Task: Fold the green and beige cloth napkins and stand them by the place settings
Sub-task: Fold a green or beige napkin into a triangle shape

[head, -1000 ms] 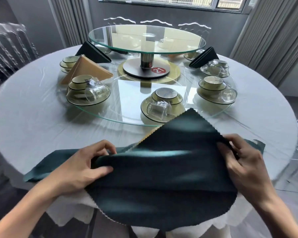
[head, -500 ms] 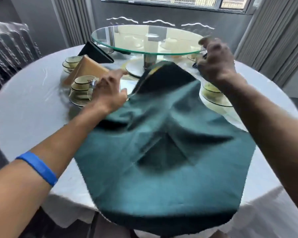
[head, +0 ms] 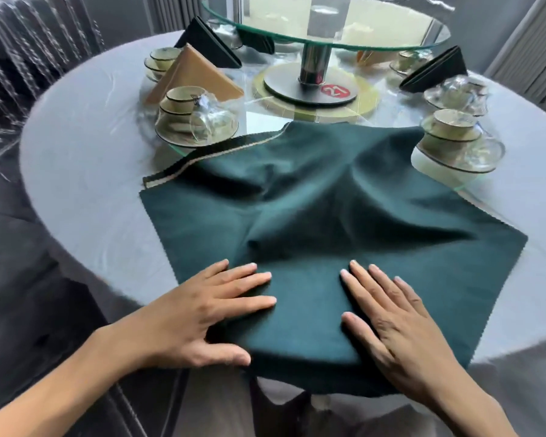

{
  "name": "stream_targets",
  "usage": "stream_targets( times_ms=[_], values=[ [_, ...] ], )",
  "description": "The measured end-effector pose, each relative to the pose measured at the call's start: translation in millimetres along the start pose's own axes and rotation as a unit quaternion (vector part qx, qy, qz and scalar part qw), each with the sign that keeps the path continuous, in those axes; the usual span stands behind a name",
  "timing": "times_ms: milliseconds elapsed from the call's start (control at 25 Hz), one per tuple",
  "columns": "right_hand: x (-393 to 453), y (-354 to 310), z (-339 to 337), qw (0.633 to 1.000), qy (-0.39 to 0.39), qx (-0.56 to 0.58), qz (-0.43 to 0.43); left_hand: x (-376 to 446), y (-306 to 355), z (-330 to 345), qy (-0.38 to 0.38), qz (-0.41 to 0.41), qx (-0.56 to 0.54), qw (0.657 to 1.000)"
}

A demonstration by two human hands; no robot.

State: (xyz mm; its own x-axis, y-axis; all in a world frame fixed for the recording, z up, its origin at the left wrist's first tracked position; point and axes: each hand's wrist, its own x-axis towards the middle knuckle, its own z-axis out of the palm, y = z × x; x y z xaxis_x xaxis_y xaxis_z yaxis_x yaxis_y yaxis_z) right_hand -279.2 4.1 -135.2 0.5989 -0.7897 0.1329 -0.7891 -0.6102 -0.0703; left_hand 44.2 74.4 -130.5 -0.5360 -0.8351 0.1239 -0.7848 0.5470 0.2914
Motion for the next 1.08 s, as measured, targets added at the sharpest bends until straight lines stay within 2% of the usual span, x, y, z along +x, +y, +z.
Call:
stream_targets(
  times_ms=[120, 200, 400, 480, 640, 800, 840, 920, 1000, 1040, 1080],
  values=[
    [-11.1, 6.2, -1.7, 0.999, -0.036, -0.017, 0.037, 1.8, 0.1, -4.1, -0.044, -0.012, 0.063, 0.997],
    [-18.1, 8.2, -2.4, 0.997, -0.042, -0.026, 0.052, 1.4, 2.9, -3.2, -0.031, 0.004, 0.097, 0.995],
    [-31.4, 12.8, -6.3, 0.995, -0.058, -0.019, 0.084, -12.3, -2.1, -1.4, 0.037, 0.07, 0.033, 0.996],
    [-34.1, 12.9, -6.9, 0.994, -0.059, -0.015, 0.094, -15.4, -4.0, -3.8, 0.02, 0.078, 0.036, 0.996],
    [-36.4, 13.3, -5.3, 0.994, -0.052, -0.005, 0.093, -14.5, -3.8, -8.7, -0.067, 0.024, 0.055, 0.996],
    [-37.1, 15.1, -5.7, 0.994, -0.054, 0.013, 0.097, -12.2, 0.6, -11.0, -0.093, -0.033, 0.084, 0.992],
    [-36.8, 14.8, -6.1, 0.993, -0.06, 0.014, 0.098, -11.5, 0.2, -16.1, -0.091, -0.05, 0.057, 0.993],
    [-37.4, 11.5, -6.3, 0.993, -0.049, 0.002, 0.106, -10.0, -4.5, -31.8, -0.105, -0.106, -0.101, 0.984],
    [-33.9, 0.2, -9.1, 0.992, -0.005, -0.017, 0.127, -8.8, -22.4, -46.4, -0.069, -0.172, -0.297, 0.937],
    [-26.8, -6.4, -10.4, 0.99, 0.021, -0.025, 0.134, -6.9, -35.2, -50.0, -0.018, -0.205, -0.323, 0.924],
    [-17.4, -13.8, -10.2, 0.99, 0.044, -0.024, 0.133, -3.9, -51.4, -50.8, 0.032, -0.242, -0.286, 0.927]
  ],
)
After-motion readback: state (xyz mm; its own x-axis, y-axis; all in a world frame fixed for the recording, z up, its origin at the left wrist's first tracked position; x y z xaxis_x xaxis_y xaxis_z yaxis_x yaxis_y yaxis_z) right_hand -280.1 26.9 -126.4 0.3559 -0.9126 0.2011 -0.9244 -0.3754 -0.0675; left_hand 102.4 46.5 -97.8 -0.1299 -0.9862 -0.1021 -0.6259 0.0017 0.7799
